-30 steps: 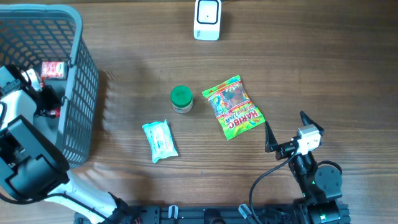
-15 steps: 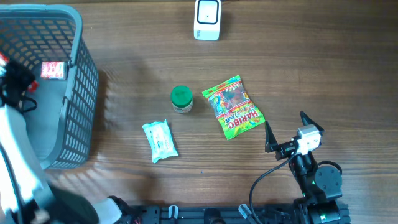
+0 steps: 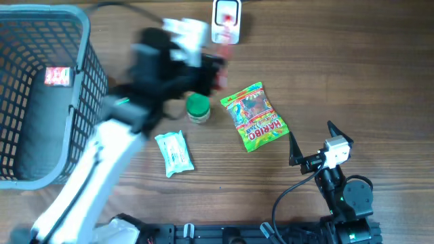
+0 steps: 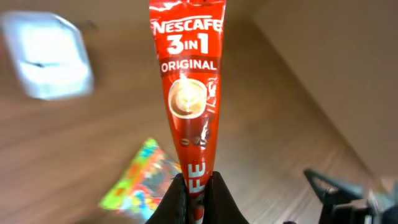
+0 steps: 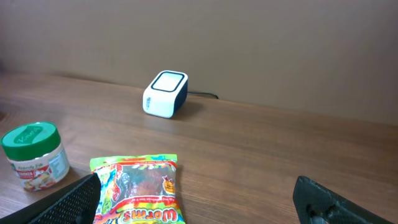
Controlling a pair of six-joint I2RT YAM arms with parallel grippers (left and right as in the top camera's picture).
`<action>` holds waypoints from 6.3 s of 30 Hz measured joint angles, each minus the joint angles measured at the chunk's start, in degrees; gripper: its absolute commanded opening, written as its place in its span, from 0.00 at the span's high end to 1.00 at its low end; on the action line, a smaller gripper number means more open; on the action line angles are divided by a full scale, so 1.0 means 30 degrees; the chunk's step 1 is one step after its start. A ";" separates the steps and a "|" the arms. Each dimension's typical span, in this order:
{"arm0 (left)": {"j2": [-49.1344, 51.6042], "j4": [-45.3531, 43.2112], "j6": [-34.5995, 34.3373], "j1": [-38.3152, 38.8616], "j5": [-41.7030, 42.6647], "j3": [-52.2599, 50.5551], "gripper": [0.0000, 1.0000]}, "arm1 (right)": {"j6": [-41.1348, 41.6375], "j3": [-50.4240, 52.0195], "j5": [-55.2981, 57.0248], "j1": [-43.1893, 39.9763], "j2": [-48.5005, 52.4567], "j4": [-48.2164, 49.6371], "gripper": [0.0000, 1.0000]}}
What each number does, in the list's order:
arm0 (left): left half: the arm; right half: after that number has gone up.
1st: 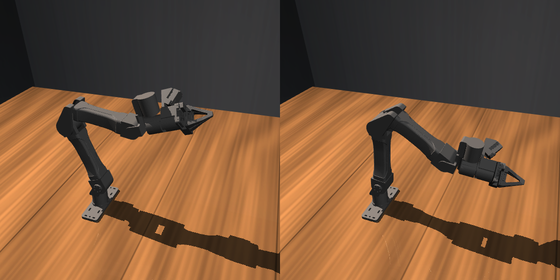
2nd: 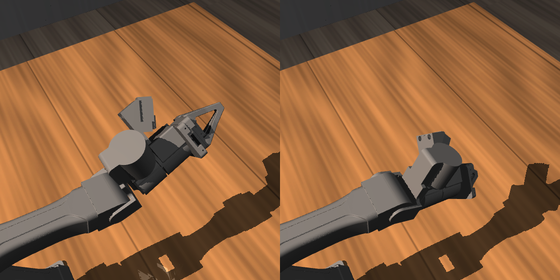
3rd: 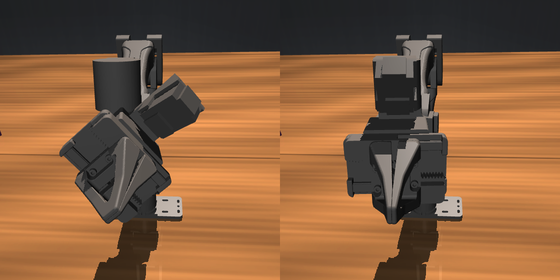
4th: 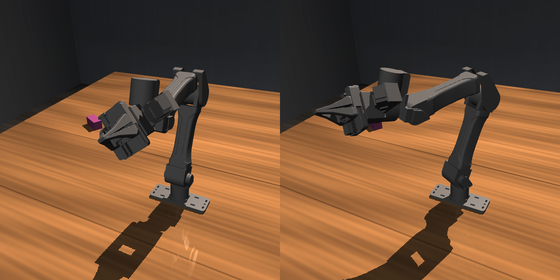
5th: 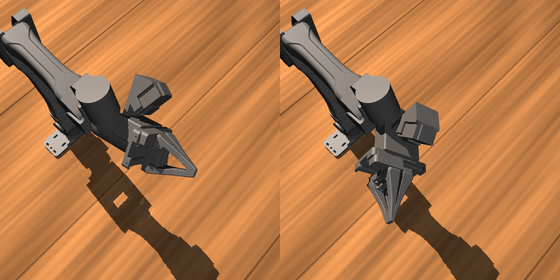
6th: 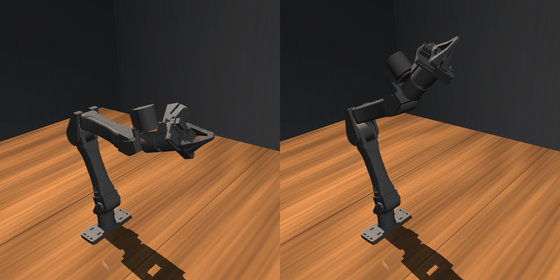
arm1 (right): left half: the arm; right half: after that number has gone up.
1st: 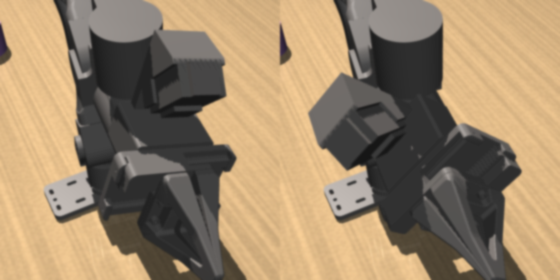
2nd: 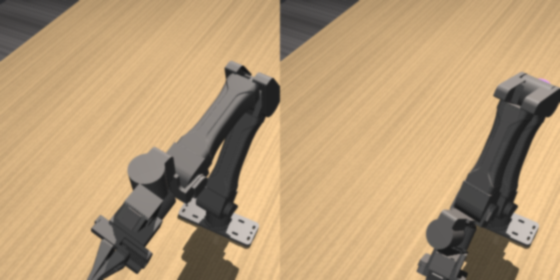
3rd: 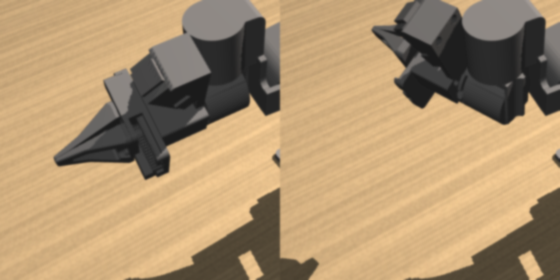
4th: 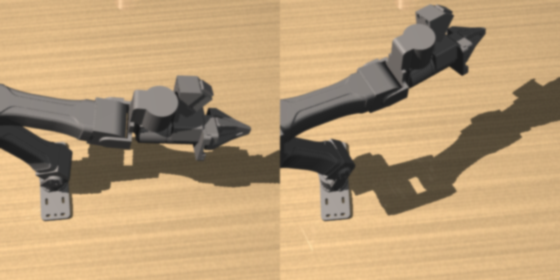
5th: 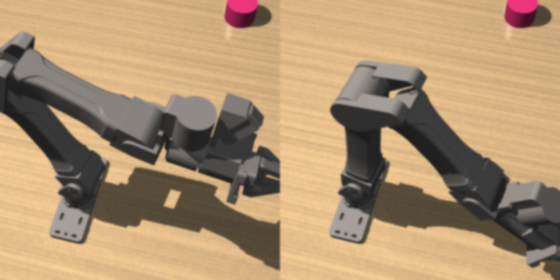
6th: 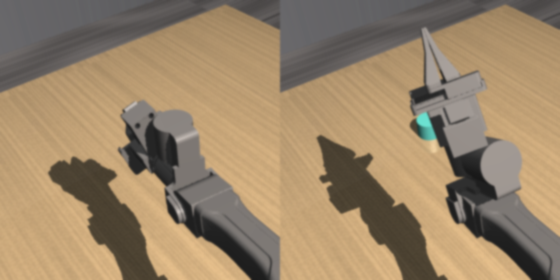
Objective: Scan the item barcode
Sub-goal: 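Carry the Nescafe sachet right and drop it beside the gummy bag, then return the left gripper to the basket and grasp the last red snack pack, then carry the red snack pack and drop it near the tissue pack, then retract the left arm and reach the right gripper toward the gummy bag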
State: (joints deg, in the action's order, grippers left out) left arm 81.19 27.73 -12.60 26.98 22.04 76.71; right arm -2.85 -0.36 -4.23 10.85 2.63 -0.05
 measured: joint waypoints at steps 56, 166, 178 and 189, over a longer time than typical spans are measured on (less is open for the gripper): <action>0.4903 0.3045 -0.6710 0.5996 -0.8852 0.0503 0.00 | 0.0000 0.0000 0.0000 0.0000 0.0015 -0.0007 0.00; -0.0714 0.4452 -0.2295 0.5741 -0.6696 -0.3636 0.00 | 0.0000 0.0000 0.0007 0.0000 0.0015 0.0000 0.01; -0.8568 -0.7293 0.4823 0.1428 -1.9708 -0.0350 0.00 | 0.0000 0.0000 0.0007 0.0000 0.0015 -0.0007 0.00; -0.8575 -0.8488 1.4360 -0.9107 -2.1740 0.0029 0.00 | 0.2965 -0.0058 -0.0962 0.0000 0.0131 0.8167 0.00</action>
State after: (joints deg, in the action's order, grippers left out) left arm 55.46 2.26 30.48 -0.34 -43.18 76.79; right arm 6.04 -0.54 -7.11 10.85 3.03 24.45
